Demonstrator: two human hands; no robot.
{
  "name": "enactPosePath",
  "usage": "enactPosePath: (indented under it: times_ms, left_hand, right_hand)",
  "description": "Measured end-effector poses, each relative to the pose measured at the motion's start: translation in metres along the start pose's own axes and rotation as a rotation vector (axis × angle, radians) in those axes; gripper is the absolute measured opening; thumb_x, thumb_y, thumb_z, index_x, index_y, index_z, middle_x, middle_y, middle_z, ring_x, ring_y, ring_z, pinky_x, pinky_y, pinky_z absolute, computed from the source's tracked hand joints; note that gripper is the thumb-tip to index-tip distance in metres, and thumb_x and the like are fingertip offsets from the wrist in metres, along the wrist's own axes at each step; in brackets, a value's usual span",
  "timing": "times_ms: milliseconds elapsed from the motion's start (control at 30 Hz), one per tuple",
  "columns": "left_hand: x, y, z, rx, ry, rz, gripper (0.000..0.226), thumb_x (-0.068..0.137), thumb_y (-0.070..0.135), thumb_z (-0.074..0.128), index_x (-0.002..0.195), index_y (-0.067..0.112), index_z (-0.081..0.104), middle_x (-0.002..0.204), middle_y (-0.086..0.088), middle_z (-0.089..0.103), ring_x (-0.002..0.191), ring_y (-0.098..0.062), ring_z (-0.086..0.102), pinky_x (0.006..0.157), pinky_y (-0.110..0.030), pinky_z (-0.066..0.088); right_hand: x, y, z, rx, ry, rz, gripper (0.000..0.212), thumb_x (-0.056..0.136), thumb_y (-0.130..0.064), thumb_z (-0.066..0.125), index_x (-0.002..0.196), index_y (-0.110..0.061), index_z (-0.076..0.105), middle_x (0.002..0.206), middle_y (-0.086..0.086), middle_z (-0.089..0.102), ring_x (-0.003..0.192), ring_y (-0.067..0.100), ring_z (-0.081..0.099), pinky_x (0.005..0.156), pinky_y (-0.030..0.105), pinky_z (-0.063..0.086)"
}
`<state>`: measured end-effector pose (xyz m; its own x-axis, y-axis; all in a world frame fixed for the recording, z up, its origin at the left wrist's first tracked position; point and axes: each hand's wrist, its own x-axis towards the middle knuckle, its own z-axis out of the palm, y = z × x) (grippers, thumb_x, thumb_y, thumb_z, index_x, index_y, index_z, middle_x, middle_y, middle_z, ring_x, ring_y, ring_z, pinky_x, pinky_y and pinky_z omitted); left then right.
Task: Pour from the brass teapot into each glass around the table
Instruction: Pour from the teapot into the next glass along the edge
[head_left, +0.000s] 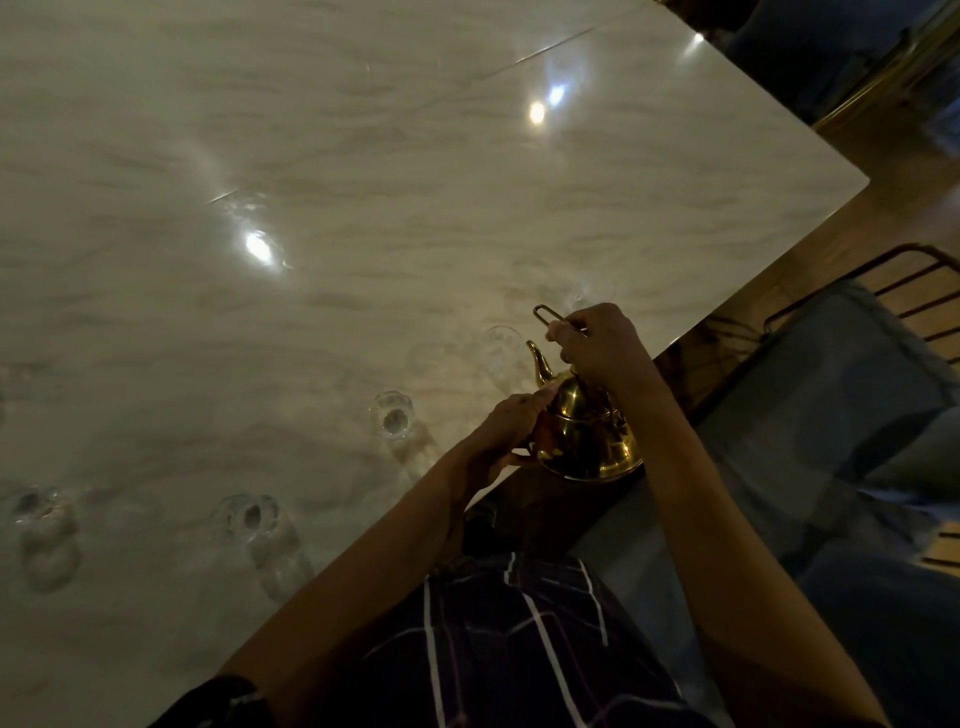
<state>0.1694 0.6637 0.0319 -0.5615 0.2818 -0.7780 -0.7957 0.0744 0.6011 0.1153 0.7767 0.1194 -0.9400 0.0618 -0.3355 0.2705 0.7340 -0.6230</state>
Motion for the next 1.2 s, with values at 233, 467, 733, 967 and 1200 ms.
enactPosePath:
  times_ms: [233,467,733,967,1200]
  left_hand:
    - [-0.002,-0.002,0.0,-0.01,0.005,0.002,0.039,0.105,0.057,0.047,0.105,0.021,0.062,0.106,-0.003,0.066,0.102,-0.024,0.064,0.108,-0.054,0.051]
    - [-0.003,-0.003,0.002,-0.014,0.02,0.0,0.042,0.106,0.057,0.046,0.111,0.018,0.062,0.105,-0.003,0.065,0.103,-0.025,0.063,0.107,-0.053,0.051]
    - [-0.006,-0.004,0.001,-0.032,0.032,0.001,0.04,0.104,0.058,0.048,0.104,0.02,0.062,0.104,-0.003,0.066,0.104,-0.025,0.064,0.107,-0.053,0.051]
    - [-0.01,-0.003,0.001,-0.019,0.02,0.004,0.039,0.105,0.058,0.047,0.099,0.022,0.061,0.102,-0.003,0.065,0.097,-0.023,0.064,0.109,-0.055,0.05]
    - [-0.012,-0.004,0.0,-0.016,0.01,0.016,0.04,0.104,0.06,0.049,0.103,0.022,0.062,0.105,-0.004,0.066,0.1,-0.023,0.065,0.106,-0.052,0.053]
  right_hand:
    - [-0.002,-0.001,0.0,0.009,-0.01,0.008,0.033,0.099,-0.025,0.057,0.099,0.004,0.073,0.088,0.022,0.072,0.086,0.034,0.071,0.083,0.047,0.057]
    - [-0.004,-0.004,0.0,0.007,-0.014,-0.01,0.034,0.099,-0.025,0.056,0.097,0.005,0.073,0.088,0.025,0.072,0.086,0.037,0.07,0.08,0.046,0.057]
    - [-0.006,-0.005,0.002,0.018,-0.006,-0.011,0.035,0.097,-0.024,0.057,0.094,0.007,0.072,0.087,0.027,0.071,0.086,0.039,0.07,0.081,0.049,0.057]
    - [-0.006,-0.005,0.001,0.0,-0.005,-0.022,0.034,0.097,-0.025,0.058,0.093,0.005,0.073,0.091,0.026,0.072,0.084,0.036,0.071,0.082,0.052,0.058]
    - [-0.007,-0.005,0.002,-0.001,-0.003,-0.018,0.033,0.096,-0.025,0.058,0.092,0.004,0.074,0.087,0.024,0.072,0.083,0.035,0.071,0.083,0.052,0.058]
